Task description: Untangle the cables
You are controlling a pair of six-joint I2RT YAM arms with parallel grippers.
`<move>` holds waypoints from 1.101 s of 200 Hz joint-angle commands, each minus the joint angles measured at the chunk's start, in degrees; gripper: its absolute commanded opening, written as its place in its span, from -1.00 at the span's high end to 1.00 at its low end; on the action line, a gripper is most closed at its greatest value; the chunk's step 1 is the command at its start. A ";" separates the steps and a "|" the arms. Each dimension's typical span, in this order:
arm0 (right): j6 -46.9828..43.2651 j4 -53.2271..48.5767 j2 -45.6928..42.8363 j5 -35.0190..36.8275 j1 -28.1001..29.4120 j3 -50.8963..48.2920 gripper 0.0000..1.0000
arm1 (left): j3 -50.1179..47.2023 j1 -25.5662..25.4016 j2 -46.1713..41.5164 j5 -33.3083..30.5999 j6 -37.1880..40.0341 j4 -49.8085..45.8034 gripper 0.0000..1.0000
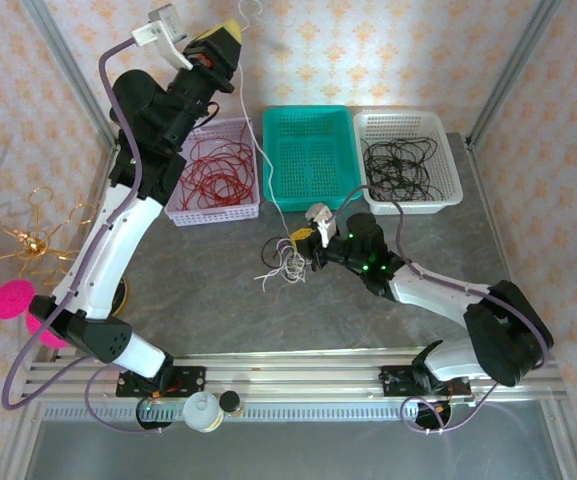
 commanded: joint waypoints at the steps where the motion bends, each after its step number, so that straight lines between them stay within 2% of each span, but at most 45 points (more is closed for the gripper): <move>1: 1.39 2.27 1.33 1.66 0.29 2.51 1.00 | 2.00 0.50 0.47 1.59 -0.81 4.09 1.00; 34: 4.50 5.28 2.56 1.07 0.31 2.54 1.00 | 3.22 1.04 0.99 0.50 -0.40 4.08 1.00; 58: 8.03 11.50 1.45 1.92 -0.33 0.89 1.00 | 4.14 1.60 1.39 -1.89 0.02 3.70 1.00; 116: 25.66 30.64 0.73 2.68 -6.78 -5.48 1.00 | 3.23 3.73 1.80 -7.90 -0.86 7.58 1.00; 152: 29.62 34.14 0.80 4.23 -7.65 -6.36 1.00 | 3.69 4.96 3.52 -6.81 -1.56 10.78 1.00; 167: 30.56 34.72 1.08 4.69 -7.97 -6.44 1.00 | 5.27 5.42 5.15 -4.75 -4.13 11.03 1.00; 176: 29.49 32.00 0.70 5.07 -7.97 -5.09 0.84 | 5.89 5.51 6.01 -3.28 -4.73 11.57 1.00; 190: 25.88 25.77 -0.41 5.55 -8.05 -1.44 0.46 | 6.39 5.58 6.86 -0.82 -5.47 12.15 1.00; 207: 19.97 17.87 -1.62 5.47 -8.37 4.51 0.23 | 6.32 5.59 7.30 2.26 -5.72 11.49 1.00; 220: 20.93 9.77 -0.83 5.02 -9.89 11.81 0.01 | 5.65 5.59 7.12 4.79 -5.68 10.33 1.00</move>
